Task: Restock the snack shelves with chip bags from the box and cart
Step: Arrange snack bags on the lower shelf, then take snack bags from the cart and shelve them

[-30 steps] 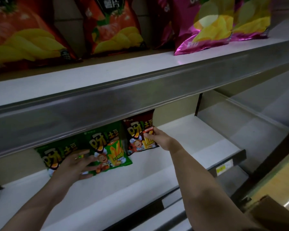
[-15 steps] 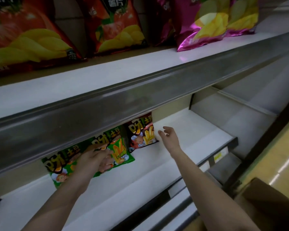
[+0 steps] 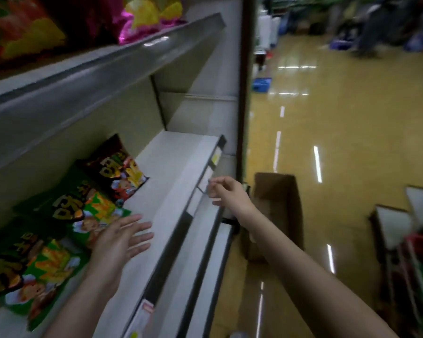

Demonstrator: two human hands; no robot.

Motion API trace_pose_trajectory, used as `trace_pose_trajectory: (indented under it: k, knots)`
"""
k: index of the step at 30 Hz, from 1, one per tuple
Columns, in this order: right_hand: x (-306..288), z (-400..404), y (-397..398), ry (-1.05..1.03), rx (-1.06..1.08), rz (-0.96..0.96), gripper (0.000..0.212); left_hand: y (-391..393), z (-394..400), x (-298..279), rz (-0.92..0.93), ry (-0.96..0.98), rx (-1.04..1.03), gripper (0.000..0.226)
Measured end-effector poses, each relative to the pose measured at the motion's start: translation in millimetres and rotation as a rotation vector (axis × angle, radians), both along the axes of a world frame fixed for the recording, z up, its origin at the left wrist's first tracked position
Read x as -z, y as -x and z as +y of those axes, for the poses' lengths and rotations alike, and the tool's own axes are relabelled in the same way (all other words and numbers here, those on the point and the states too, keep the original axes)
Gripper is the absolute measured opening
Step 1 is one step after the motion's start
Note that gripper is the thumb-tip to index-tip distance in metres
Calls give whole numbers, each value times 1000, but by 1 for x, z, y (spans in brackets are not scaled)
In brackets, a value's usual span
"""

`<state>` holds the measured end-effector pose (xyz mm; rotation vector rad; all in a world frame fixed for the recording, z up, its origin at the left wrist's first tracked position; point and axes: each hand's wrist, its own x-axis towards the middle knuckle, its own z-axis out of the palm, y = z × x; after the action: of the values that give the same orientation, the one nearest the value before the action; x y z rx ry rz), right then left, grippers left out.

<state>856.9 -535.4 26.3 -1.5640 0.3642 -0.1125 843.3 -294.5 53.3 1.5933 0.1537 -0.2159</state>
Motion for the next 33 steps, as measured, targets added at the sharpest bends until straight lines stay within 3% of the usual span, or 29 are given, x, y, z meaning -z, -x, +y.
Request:
trace_pose_trajectory:
  k: [5, 18, 26, 30, 33]
  knots:
    - [-33, -38, 127, 128, 100, 54, 29, 45, -29, -4, -15, 73, 219, 21]
    - [-80, -140, 405, 462, 557, 363, 18, 193, -194, -20, 118, 174, 837, 19]
    - [-19, -193, 554, 461, 737, 765, 28, 279, -249, 2, 189, 163, 961, 19]
    - [38, -224, 626, 499, 783, 895, 14, 330, -274, 24, 205, 138, 995, 21]
    - [78, -247, 666, 609, 742, 1051, 56, 368, -291, 39, 227, 73, 1000, 20]
